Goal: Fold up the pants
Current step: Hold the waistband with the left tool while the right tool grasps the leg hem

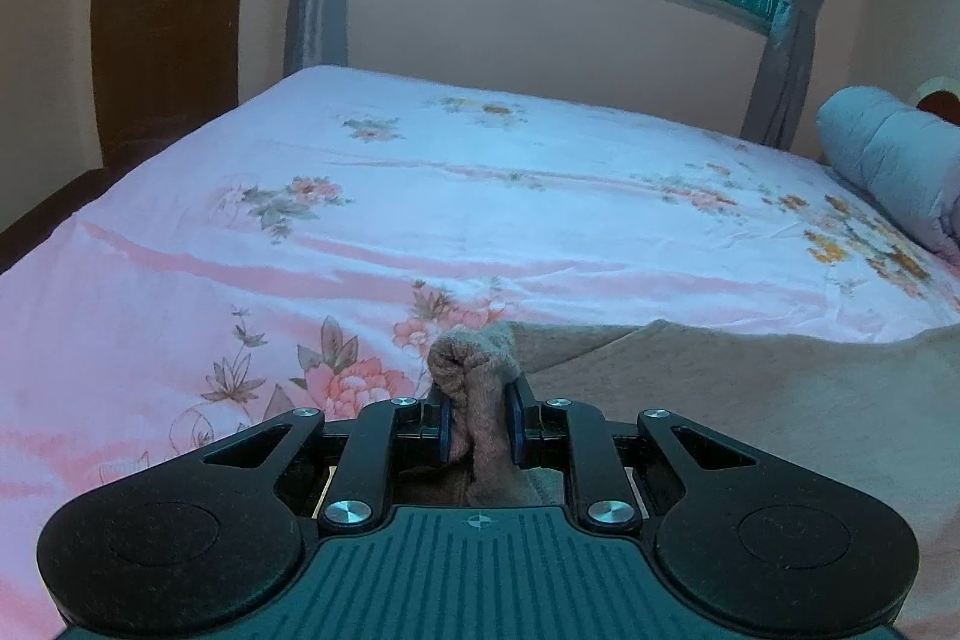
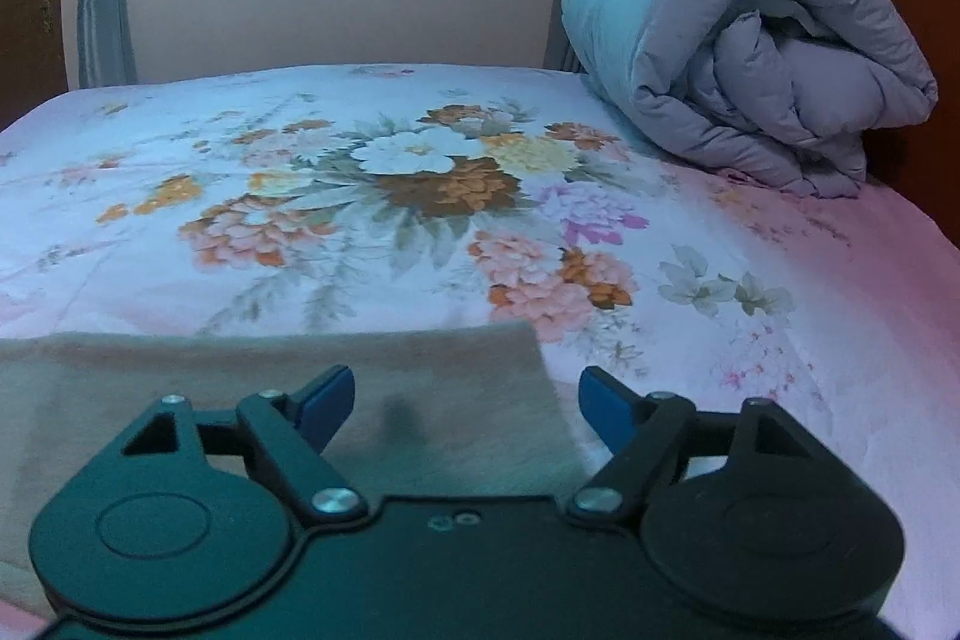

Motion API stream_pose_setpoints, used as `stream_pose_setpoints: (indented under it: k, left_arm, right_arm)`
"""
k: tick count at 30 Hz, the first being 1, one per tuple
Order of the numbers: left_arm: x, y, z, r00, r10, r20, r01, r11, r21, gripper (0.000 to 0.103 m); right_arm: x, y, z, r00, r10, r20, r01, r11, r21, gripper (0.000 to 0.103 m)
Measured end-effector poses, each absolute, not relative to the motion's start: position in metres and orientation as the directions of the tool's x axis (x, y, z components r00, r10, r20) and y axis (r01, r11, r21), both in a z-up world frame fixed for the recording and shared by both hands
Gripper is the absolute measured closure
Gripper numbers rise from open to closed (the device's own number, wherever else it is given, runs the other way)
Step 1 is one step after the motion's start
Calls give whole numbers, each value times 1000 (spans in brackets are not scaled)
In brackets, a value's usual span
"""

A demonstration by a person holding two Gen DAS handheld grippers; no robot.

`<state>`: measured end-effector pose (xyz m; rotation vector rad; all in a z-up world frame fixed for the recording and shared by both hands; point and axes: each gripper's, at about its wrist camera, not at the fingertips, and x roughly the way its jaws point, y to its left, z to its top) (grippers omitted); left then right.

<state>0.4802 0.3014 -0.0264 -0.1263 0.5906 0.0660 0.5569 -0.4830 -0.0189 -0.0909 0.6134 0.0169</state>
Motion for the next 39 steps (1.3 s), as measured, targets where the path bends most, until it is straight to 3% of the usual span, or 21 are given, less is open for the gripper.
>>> stream_pose_setpoints:
  k: [3,8,16,19,23,32,39]
  left_arm:
    - [481,301,-31,824,31,-566,-103,990,-96,85]
    - [478,303,-30,842,23,-539,-100,988,-115,85]
    - [436,315,5,910,-92,-405,19,983,-181,86]
    - [426,324,8,910,-117,-398,45,982,-185,86]
    - [422,329,9,911,-147,-386,83,980,-179,86]
    - [429,340,5,900,-217,-379,156,970,-184,86]
    - [432,340,1,900,-219,-378,160,970,-181,86]
  right_arm:
    - [560,-485,-19,822,20,-569,-53,998,-43,33]
    - [546,-450,-14,810,230,-540,-195,973,122,33]
    - [549,-318,2,654,483,-582,-583,812,20,37]
    - [555,-271,-6,589,526,-613,-688,724,-40,48]
    - [559,-227,-23,516,529,-674,-782,612,-118,62]
    - [565,-189,-31,439,455,-775,-870,429,-241,62]
    - [585,-196,-36,408,430,-805,-871,447,-203,62]
